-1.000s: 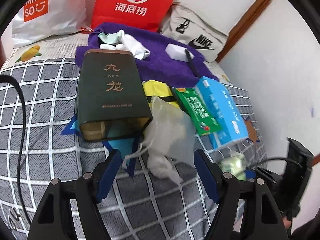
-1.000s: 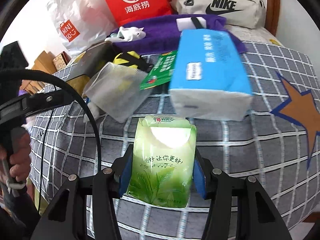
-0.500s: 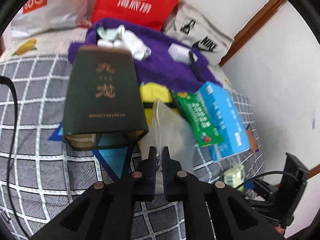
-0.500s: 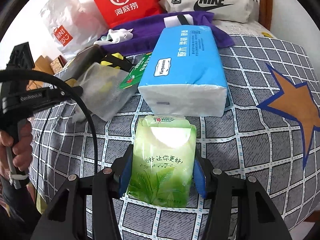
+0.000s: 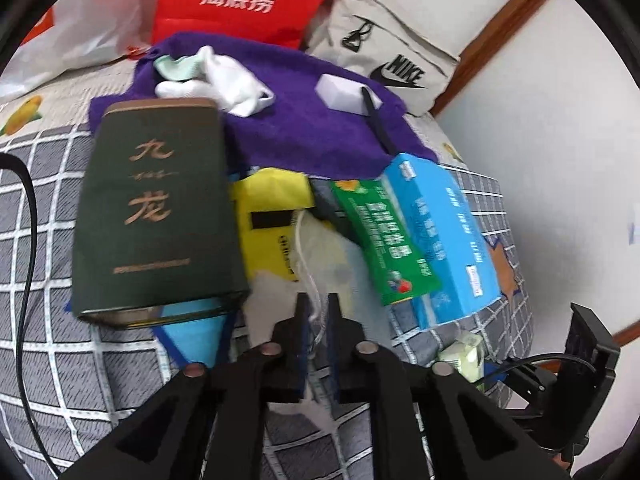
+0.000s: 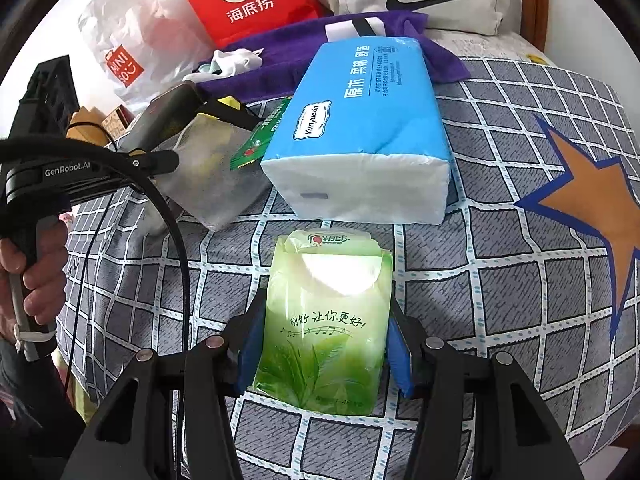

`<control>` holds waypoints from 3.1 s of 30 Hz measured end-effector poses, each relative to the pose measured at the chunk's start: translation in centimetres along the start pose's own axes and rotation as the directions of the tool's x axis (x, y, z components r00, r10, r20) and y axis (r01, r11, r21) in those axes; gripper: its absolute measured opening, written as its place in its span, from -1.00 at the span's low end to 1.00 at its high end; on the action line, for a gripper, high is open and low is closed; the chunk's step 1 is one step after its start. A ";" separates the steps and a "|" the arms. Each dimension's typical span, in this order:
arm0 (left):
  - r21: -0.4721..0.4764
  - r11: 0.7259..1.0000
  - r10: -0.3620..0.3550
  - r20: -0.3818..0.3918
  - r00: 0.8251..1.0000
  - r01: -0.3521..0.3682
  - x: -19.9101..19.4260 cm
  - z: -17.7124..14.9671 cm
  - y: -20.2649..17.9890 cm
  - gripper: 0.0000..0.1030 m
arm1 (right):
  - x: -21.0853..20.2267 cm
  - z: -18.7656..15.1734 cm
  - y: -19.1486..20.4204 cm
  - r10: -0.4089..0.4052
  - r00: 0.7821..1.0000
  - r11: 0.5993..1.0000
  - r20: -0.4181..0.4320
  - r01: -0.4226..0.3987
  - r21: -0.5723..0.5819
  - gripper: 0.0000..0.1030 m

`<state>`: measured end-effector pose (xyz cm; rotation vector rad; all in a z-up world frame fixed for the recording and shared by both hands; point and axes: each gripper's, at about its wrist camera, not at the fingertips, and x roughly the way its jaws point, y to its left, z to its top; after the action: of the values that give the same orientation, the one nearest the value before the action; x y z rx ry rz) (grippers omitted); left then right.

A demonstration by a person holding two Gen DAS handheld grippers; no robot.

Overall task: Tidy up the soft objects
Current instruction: 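Grasp the clear plastic bag with the left tool while the right tool holds the packet, then carry the packet in the right tool and bag in the left tool over the towel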

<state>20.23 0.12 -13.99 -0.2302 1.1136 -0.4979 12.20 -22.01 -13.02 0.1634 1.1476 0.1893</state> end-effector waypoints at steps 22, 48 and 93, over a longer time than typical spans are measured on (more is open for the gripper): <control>0.078 0.997 -0.029 0.152 0.988 0.017 -8.3 0.3 -2.3 -0.90 | -6.8 2.3 3.6 0.060 0.989 0.989 0.134 -0.040 -0.145 0.02; 0.114 0.993 0.002 0.220 0.976 -0.028 -9.2 8.3 -4.0 -0.90 | -6.3 10.4 2.2 0.071 0.977 0.988 0.202 -0.042 -0.147 0.02; 0.092 0.995 0.026 0.107 0.994 -0.036 2.5 24.1 2.0 -0.90 | 5.9 27.7 -1.7 0.064 0.996 0.982 0.060 -0.052 -0.179 0.02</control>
<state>43.32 -1.06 -6.40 -0.1553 0.9864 -0.5031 39.98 -23.17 -7.55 0.0451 1.0552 0.3347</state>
